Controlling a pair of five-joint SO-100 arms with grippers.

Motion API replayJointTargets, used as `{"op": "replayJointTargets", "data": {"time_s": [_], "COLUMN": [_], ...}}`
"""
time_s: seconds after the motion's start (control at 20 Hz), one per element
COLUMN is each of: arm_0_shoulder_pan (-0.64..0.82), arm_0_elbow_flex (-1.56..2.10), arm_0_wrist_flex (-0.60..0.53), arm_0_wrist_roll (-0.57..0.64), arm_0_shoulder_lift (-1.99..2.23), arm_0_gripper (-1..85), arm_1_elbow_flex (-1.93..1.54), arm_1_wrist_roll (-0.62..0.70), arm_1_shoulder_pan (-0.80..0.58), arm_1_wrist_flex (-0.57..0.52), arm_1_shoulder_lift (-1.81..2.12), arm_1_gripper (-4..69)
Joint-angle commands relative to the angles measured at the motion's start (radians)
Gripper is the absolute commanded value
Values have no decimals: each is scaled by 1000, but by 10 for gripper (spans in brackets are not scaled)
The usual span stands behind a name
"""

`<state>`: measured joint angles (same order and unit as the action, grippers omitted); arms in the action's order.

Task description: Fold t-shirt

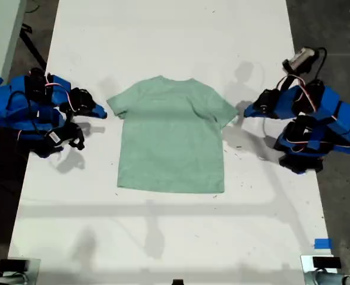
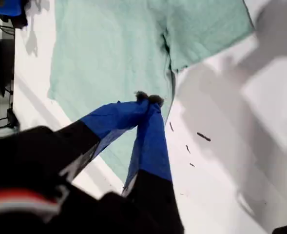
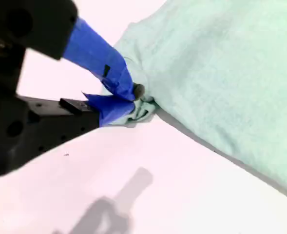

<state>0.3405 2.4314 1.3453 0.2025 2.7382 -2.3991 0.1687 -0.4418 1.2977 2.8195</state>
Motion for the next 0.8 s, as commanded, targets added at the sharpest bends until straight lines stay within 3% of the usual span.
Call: {"op": "replayJointTargets", "data": {"time_s": [0.0, 0.3, 0.65, 0.75], "arm_0_shoulder_pan": [57, 137, 173, 173], "arm_0_elbow_flex": [-183, -388, -479, -479], "arm_0_wrist_flex": [15, 124, 186, 192], "arm_0_wrist_roll": [48, 114, 146, 146], "arm_0_shoulder_lift": [-107, -221, -272, -272], "arm_0_gripper": [0, 0, 0, 0], "arm_1_elbow_flex": [219, 575, 687, 667], "arm_1_wrist_roll": [80, 206, 270, 299], "arm_1_shoulder_pan": [-54, -143, -190, -193], "arm_1_wrist_flex": [12, 169, 264, 272], "arm_1_shoulder_lift": [-147, -397, -469, -483], "arm_1_gripper": [-6, -7, -10, 46]}}
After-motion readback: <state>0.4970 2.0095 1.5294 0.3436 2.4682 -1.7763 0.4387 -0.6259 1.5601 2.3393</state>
